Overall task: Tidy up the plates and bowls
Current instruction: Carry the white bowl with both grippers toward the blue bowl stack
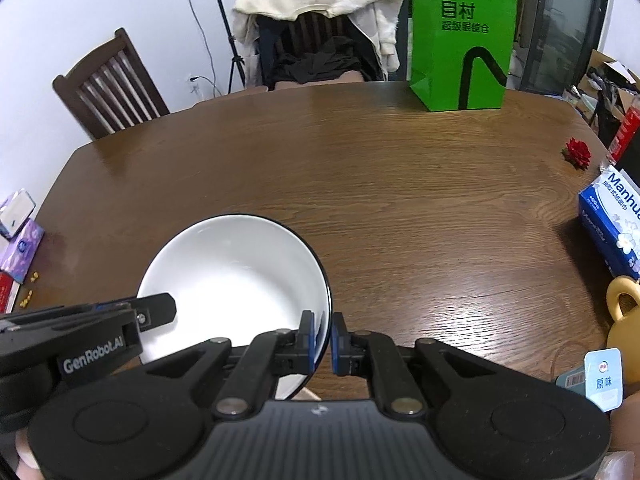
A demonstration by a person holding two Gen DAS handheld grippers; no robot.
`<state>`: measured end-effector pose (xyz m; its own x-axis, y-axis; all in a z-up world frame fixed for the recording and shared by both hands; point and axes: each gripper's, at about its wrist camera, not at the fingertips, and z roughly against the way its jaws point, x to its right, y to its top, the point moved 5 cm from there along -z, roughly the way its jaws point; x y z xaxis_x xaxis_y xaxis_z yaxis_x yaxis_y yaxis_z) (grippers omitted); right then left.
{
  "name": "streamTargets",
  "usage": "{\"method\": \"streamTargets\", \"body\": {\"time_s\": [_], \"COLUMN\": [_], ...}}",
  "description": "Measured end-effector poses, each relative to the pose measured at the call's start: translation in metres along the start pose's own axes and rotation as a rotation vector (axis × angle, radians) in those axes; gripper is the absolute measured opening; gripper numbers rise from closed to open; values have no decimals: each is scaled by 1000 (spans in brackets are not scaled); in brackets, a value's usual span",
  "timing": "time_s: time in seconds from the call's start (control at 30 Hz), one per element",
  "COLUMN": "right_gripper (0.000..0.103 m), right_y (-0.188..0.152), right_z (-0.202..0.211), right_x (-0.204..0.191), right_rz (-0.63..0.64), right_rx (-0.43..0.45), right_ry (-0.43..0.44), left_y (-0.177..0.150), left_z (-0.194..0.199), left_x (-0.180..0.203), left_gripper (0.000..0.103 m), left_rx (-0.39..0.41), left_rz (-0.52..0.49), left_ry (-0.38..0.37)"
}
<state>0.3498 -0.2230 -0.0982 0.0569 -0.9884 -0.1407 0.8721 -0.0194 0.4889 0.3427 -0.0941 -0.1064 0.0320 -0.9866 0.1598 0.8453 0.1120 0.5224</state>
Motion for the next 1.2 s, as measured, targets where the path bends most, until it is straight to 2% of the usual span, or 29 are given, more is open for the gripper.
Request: {"method": "streamTargets", "body": {"time_s": [0.73,1.2], "right_gripper": [8,8], "right_y": [-30,-45], "right_z": [16,20], "right_x": [-51,-100], "right_rz": [39,80], "right_rx": [5,3], "right_ry": [22,45], "left_y": [-24,-36], "left_z": [31,48], "left_x": [-48,-96], "left_gripper": [7,7], "left_rx": [25,35], "left_rz": [30,77], "left_ry": [10,33]}}
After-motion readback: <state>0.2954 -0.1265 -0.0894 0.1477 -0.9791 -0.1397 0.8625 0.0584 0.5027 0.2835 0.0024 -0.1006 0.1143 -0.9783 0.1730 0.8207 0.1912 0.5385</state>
